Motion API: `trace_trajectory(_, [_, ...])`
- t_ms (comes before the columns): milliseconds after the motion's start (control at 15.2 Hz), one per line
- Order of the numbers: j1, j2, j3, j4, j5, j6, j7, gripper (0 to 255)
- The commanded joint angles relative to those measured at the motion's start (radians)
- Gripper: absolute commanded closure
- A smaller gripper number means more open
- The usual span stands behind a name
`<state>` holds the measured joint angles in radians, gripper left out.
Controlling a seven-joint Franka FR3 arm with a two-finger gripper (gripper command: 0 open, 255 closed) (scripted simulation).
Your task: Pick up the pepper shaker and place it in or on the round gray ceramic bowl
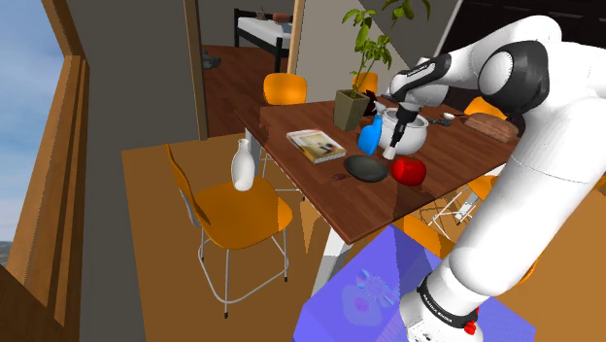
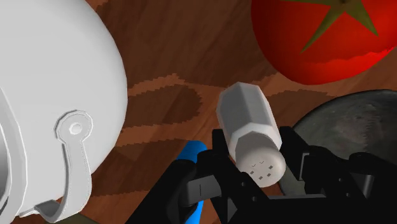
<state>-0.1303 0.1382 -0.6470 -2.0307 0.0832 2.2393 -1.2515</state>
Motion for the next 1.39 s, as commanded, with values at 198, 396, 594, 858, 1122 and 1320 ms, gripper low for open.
trace_trajectory(198, [0.006, -0.031, -0.004, 0.038, -0.026, -0.062, 0.018, 255])
trace_trajectory(396, [0.009, -0.047, -0.005, 0.062, -0.039, -0.100, 0.026, 255])
trace_trajectory(594, [0.011, -0.062, -0.006, 0.089, -0.050, -0.138, 0.033, 255])
trace_trajectory(858, [0.029, -0.103, 0.003, 0.082, -0.082, -0.164, 0.072, 255])
trace_trajectory(1122, [0.078, -0.222, 0.053, -0.011, -0.170, -0.172, 0.209, 255])
trace_trajectory(1320, [0.103, -0.297, 0.103, -0.068, -0.218, -0.186, 0.305, 255])
